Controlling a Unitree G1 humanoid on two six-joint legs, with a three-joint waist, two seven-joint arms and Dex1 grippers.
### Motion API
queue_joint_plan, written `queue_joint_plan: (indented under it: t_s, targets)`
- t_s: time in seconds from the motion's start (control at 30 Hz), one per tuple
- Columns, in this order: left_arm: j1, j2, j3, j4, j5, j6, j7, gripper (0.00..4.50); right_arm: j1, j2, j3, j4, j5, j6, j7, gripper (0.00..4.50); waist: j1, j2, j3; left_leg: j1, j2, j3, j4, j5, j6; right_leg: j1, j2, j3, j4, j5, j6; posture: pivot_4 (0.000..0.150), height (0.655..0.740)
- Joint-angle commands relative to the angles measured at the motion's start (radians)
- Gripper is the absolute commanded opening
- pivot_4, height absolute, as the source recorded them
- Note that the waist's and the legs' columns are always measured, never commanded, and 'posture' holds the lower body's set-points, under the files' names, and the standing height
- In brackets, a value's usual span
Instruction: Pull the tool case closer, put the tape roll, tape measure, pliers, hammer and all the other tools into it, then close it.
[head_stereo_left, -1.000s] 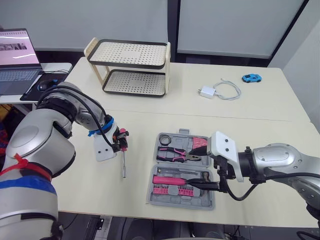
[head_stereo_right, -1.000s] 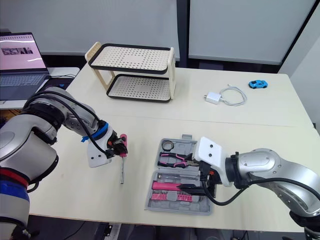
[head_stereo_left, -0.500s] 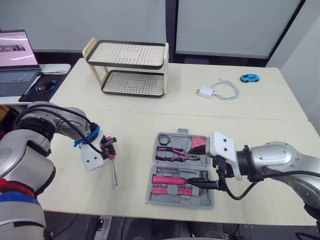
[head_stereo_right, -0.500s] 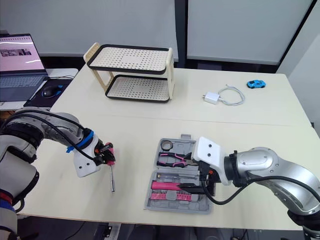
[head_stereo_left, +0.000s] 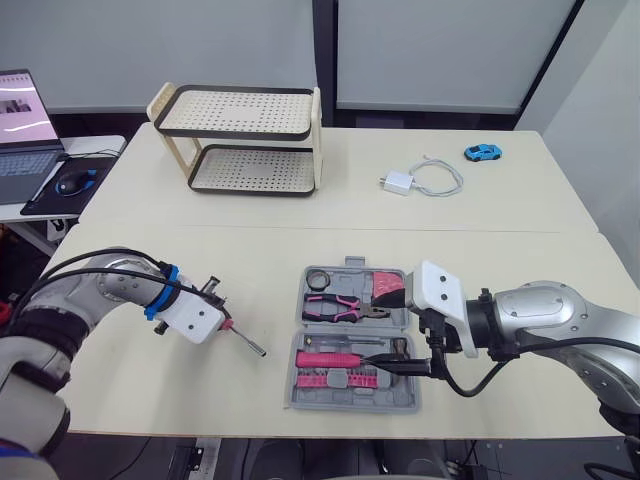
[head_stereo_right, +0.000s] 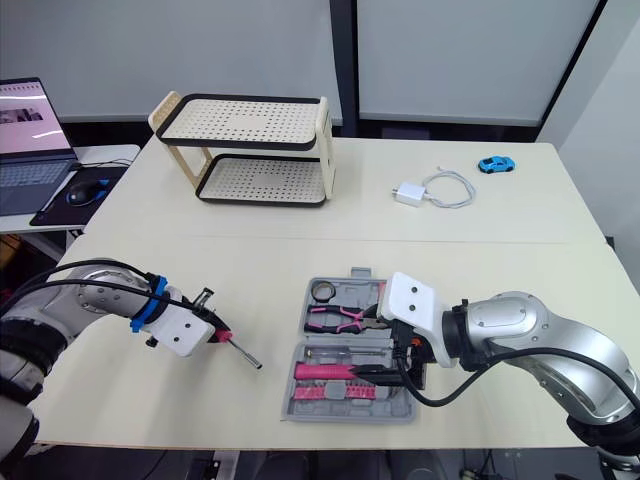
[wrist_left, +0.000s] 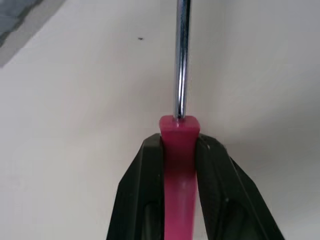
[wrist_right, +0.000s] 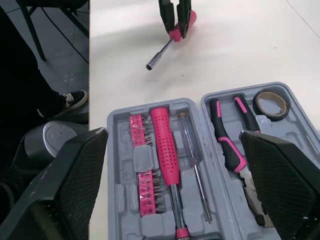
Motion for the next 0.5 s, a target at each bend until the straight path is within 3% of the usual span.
queue_joint_plan:
  t_s: [0.03,0.27,0.5]
  targets:
    - [0.129,0.062,0.15,-0.246,-0.15,0.361,0.004,0.53,-0.009,0.004,-0.012,-0.015,-0.005,-0.006,-0.004,4.5,-0.001,0.0,0.0,0.0,0.0,0.0,0.0,0.0,0.0,0.0,0.0,0.0,0.0,0.0,0.0,0.15,0.735]
    - [0.385,0.04,0.393,-0.649,-0.378,1.123,0.183,0.52,-0.012,0.003,-0.004,-0.01,-0.013,-0.008,0.003,4.5,0.002,0.0,0.0,0.001,0.0,0.001,0.001,0.0,0.0,0.0,0.001,0.001,0.0,0.0,0.0,0.15,0.735]
    - [0.501,-0.163,0.596,-0.87,-0.459,1.616,0.52,0.52,-0.024,0.007,0.012,-0.001,-0.036,-0.01,0.011,4.5,0.004,0.0,0.0,0.001,0.0,0.001,0.001,0.0,0.0,0.0,0.001,0.001,0.0,0.0,0.0,0.15,0.735]
